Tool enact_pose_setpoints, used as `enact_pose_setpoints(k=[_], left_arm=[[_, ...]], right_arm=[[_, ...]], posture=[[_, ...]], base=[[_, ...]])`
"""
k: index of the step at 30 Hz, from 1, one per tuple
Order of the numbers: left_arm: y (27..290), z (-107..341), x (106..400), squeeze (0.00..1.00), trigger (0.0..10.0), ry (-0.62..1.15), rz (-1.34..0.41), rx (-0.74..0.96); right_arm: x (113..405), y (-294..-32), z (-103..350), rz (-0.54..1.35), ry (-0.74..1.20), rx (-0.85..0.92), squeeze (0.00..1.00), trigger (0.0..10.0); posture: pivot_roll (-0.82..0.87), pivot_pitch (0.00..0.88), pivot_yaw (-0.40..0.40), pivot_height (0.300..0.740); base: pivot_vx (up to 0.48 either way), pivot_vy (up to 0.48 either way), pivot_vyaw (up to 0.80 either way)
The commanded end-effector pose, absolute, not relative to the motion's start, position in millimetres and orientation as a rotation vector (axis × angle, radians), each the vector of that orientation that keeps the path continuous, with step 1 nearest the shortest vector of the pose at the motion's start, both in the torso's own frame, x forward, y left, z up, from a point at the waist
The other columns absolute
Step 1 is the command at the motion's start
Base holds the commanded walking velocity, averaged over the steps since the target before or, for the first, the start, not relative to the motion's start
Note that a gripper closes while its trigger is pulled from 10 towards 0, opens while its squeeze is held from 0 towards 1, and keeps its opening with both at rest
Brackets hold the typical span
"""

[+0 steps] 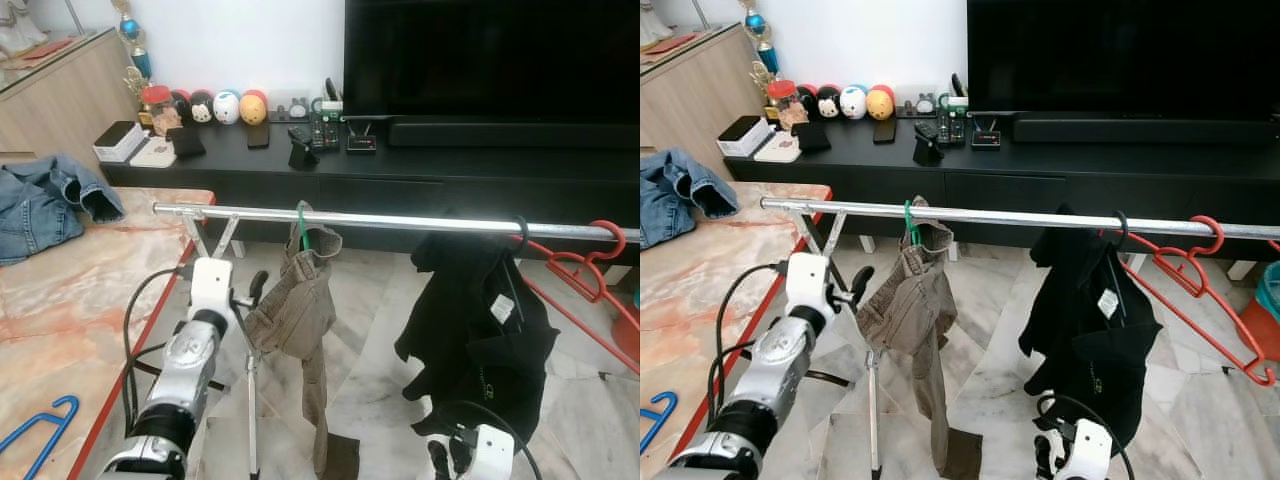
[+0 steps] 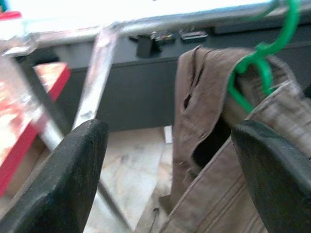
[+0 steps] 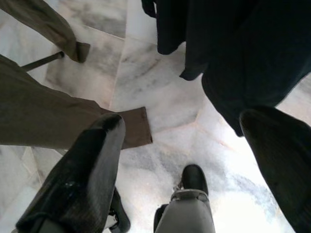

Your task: Hang hanger

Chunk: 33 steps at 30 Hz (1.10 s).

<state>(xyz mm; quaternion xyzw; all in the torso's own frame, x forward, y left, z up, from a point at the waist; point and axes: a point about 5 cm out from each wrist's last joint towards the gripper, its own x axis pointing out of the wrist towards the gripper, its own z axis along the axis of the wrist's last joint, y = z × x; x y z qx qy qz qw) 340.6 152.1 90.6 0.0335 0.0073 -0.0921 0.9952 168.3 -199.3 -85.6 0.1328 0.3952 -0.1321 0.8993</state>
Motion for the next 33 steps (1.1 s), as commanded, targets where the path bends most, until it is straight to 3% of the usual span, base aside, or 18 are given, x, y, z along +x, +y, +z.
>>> enact_pose_setpoints(k=[1,9,17,24,33], left_arm=[[153,94,342,0.00,10.0,0.003,-0.187,0.064],[155,91,339,0.00,10.0,0.008,-0.183,0.063],[157,93,340,0.00,10.0,0.004,-0.175,0.059],[155,95,341,0.00,10.0,-0.006,-0.178,0.053],[156,100,341,0.00,10.0,-0.028,-0.172,0.044]], right_arm=[[164,-196,-89,-0.273,0.846,0.279,0.00,10.0],[148,-196,-95,-0.276,0.885,0.280,0.00,10.0],[139,-210,-95,-0.298,0.873,0.285,0.00,10.0],[139,-213,-94,-0.297,0.870,0.287,0.00,10.0],[150,-206,-92,-0.279,0.853,0.285,0.00,10.0]], posture=[[-0.04,0.000,0.051,0.740],[-0.03,0.000,0.050,0.740],[-0.03,0.000,0.050,0.740],[-0.03,0.000,0.050,0.740],[-0.03,0.000,0.049,0.740]], base=[[0.000,0.000,0.00],[0.000,0.000,-0.51],[0.000,0.000,0.00],[0.000,0.000,0.00],[0.110,0.000,-0.58]])
